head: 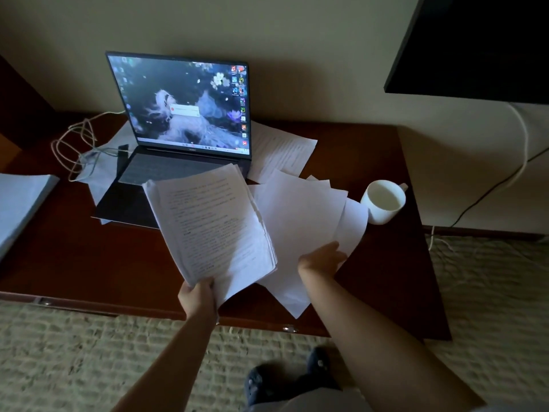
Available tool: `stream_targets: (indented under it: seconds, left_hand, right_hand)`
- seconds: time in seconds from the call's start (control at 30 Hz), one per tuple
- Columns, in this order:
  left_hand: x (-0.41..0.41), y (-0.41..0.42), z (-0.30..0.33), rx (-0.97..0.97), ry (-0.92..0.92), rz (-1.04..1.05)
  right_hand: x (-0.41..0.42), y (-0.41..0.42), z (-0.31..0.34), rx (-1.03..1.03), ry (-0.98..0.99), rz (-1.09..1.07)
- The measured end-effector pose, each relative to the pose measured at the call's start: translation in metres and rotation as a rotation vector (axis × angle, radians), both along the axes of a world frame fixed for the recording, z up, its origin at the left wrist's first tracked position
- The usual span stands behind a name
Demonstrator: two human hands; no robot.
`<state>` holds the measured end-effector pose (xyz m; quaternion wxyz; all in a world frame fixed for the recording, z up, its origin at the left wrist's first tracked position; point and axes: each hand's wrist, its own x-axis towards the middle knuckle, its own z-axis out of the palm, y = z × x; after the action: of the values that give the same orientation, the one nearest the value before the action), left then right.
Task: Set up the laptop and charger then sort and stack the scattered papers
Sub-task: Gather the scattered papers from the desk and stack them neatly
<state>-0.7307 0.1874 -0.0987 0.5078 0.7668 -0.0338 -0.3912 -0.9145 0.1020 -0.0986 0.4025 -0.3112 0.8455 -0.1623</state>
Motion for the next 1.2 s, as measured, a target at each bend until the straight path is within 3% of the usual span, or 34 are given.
stream_targets:
  seconds: [0.1, 0.2, 0.3, 0.37, 0.5, 0.6, 0.73, 0.8, 0.87, 0.93, 0.97, 1.03, 1.1, 1.13, 1.2]
  left_hand:
    - [0.007, 0.002, 0.002, -0.024, -0.02, -0.011]
    - [0.013, 0.004, 0.003, -0.067, -0.046, -0.056]
    - [0.015, 0.006, 0.006, -0.066, -0.028, -0.174]
    - [0.015, 0.006, 0.004, -0.035, 0.004, -0.267]
    - [0.012, 0.007, -0.003, 0.02, 0.059, -0.426]
    - [0.011, 0.01, -0.004, -0.003, 0.086, -0.419]
    - [0.018, 0.015, -0.004, -0.032, 0.146, -0.389]
    - [0.021, 0.015, -0.004, -0.027, 0.14, -0.406]
    - [0.023, 0.013, -0.001, -0.036, 0.124, -0.412]
    - [0.023, 0.012, 0.001, -0.041, 0.14, -0.402]
    - [0.023, 0.011, 0.002, -0.043, 0.161, -0.399]
    - [0.023, 0.012, 0.001, -0.043, 0.185, -0.402]
    - [0.026, 0.011, 0.002, -0.045, 0.205, -0.42]
    - [0.028, 0.01, 0.002, -0.051, 0.212, -0.43]
    - [0.031, 0.007, 0.005, -0.039, 0.223, -0.445]
  right_hand:
    - [0.002, 0.002, 0.005, -0.145, -0.003, -0.048]
    - [0.001, 0.002, 0.025, -0.508, 0.225, 0.037]
    - [0.002, -0.005, 0.05, -1.049, 0.56, 0.38]
    - [0.016, 0.0, 0.056, -1.154, 0.677, 0.595]
    - [0.043, 0.03, 0.024, -1.074, 0.777, 0.948]
    - [0.047, 0.044, 0.004, -0.955, 0.715, 1.082]
    - [0.049, 0.037, 0.025, -1.135, 0.525, 0.852]
    - [0.053, 0.025, 0.049, -1.132, 0.54, 0.77]
    - [0.058, 0.02, 0.066, -0.866, 0.727, 1.021]
    - [0.064, 0.023, 0.066, -0.485, 0.718, 1.277]
    - [0.069, 0.026, 0.063, -0.419, 0.703, 1.297]
    - [0.081, 0.032, 0.063, -0.618, 0.742, 1.155]
    - [0.093, 0.028, 0.07, -0.884, 0.636, 0.739]
    - [0.095, 0.022, 0.082, -0.965, 0.5, 0.506]
    - [0.092, 0.007, 0.104, -0.883, 0.119, 0.183]
